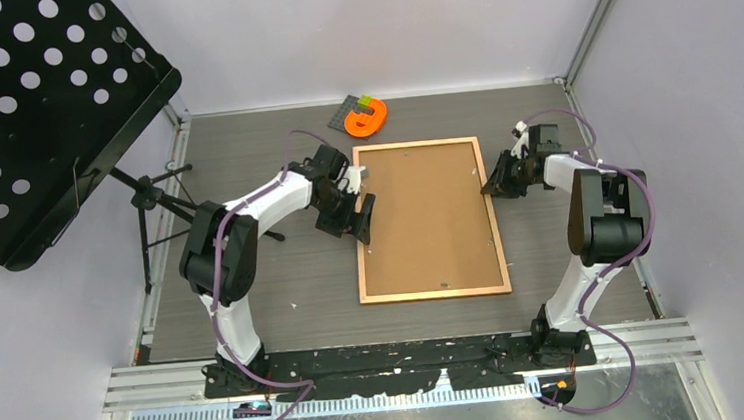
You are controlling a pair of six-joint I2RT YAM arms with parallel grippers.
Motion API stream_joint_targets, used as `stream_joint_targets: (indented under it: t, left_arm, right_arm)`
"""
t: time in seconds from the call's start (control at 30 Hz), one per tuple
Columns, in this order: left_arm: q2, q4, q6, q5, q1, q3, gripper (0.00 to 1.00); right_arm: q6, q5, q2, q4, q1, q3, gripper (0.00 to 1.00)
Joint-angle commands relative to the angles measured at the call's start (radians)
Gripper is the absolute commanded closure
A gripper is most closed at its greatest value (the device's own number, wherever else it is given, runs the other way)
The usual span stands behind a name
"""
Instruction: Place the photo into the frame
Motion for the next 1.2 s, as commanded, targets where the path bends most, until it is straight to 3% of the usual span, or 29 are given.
stream_joint_targets:
  t: [0.0,0.3,0.73,1.17]
  left_arm:
    - [-0.015,0.002,0.012,0.025,0.003,0.018,0.17]
    - [-0.019,0.012,0.006,0.034,0.003,0.025,0.16]
    - [-0.044,0.002,0.024,0.024,0.003,0.025,0.16]
    - [-0.034,-0.010,0.038,-0.002,0.004,0.040,0.16]
  right_arm:
    - [-0.063,0.044,-0.016,-0.069,-0.006,0.019,0.67]
    - [-0.274,0.012,-0.160,-0.192,-0.037,-0.023,0.33]
    - [-0.671,-0.014,-0.340,-0.410,-0.038,-0.127,0.33]
    - [-0.777,0.050,-0.397,-0.397,0.031,-0.211,0.34]
